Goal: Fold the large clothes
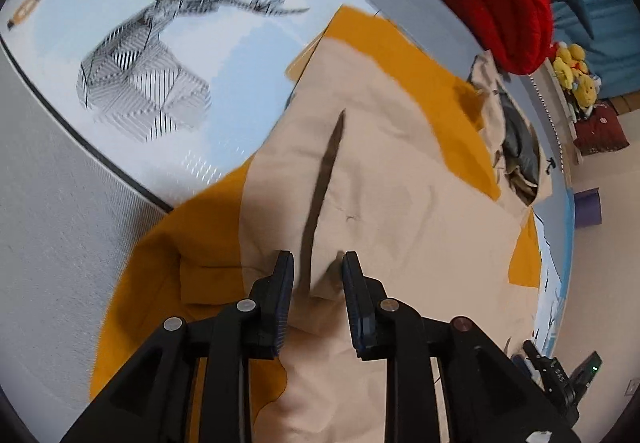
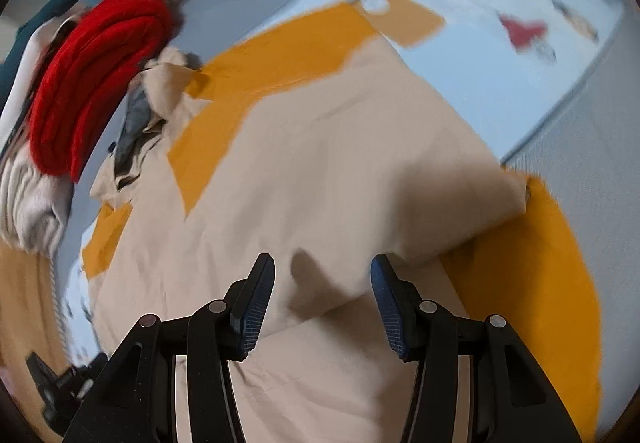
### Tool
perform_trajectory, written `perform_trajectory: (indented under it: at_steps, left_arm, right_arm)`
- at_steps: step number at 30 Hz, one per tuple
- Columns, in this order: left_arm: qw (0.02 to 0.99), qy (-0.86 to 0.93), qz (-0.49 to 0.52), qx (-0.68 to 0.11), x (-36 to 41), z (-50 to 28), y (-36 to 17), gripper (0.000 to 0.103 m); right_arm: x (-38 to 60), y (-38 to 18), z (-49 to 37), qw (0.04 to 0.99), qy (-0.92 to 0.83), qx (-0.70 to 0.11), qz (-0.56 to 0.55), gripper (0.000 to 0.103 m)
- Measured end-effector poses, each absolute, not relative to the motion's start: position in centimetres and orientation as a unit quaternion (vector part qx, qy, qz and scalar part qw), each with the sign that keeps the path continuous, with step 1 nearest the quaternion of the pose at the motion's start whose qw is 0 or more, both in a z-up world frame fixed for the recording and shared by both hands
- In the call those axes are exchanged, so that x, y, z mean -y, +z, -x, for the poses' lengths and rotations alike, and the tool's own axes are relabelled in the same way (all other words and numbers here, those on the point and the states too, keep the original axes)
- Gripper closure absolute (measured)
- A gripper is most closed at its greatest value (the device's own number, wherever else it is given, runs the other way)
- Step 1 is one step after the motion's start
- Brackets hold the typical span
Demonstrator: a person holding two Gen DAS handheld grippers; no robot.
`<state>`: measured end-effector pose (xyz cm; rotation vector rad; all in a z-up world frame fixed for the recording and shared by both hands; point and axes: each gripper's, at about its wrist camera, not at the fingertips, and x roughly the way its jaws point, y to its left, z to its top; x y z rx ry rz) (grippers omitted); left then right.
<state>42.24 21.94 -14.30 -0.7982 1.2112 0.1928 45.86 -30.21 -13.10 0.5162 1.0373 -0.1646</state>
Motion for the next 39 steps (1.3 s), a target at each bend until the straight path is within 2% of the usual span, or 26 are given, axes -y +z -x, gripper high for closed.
perform_trajectory:
  at_steps: [2, 3, 6, 9, 16, 22, 26, 31, 35, 39]
  left_arm:
    - [0.743, 0.087, 0.369, -0.552, -21.9, -42.1, -14.5, 0.084]
    - [0.746, 0.082, 0.367, -0.55, -21.8, -42.2, -14.4, 0.095]
    - [0.766, 0.079, 0.344, -0.538, -21.4, -42.2, -13.1, 0.102]
    - [0.779, 0.094, 0.324, -0.528, -21.3, -42.0, -11.6, 0.103]
    - [0.775, 0.124, 0.297, -0.544, -21.1, -42.1, -12.1, 0.101]
    - [0.835, 0.104, 0.208, -0.498, -19.0, -42.7, -8.6, 0.101]
    - [0.809, 0.064, 0.225, -0.539, -18.2, -43.5, -11.3, 0.1]
    - [0.763, 0.075, 0.236, -0.596, -18.6, -43.6, -15.2, 0.097]
    - [0.78, 0.075, 0.221, -0.58, -18.1, -43.5, -13.1, 0.094]
    - [0.811, 0.072, 0.206, -0.543, -17.3, -42.9, -10.2, 0.09]
  right_arm:
    - [29.4, -12.3, -46.1, 0.847, -0.061, -0.479, -0.222, 0.051]
    - [29.1, -12.0, -46.2, 0.852, -0.051, -0.474, -0.216, 0.051]
    - [29.1, -12.1, -46.4, 0.851, -0.041, -0.475, -0.219, 0.051]
    - [29.9, -13.1, -46.7, 0.838, -0.051, -0.489, -0.237, 0.051]
    - [31.6, -16.2, -46.8, 0.798, -0.105, -0.545, -0.234, 0.051]
    - [30.2, -12.7, -46.2, 0.843, -0.121, -0.492, -0.18, 0.051]
    - [28.8, -11.4, -46.6, 0.868, -0.088, -0.464, -0.152, 0.051]
    - [29.6, -14.9, -47.6, 0.826, -0.072, -0.527, -0.186, 0.051]
    - [30.7, -16.1, -47.6, 0.804, -0.092, -0.553, -0.2, 0.051]
    - [30.3, -12.9, -46.8, 0.835, -0.084, -0.508, -0.194, 0.051]
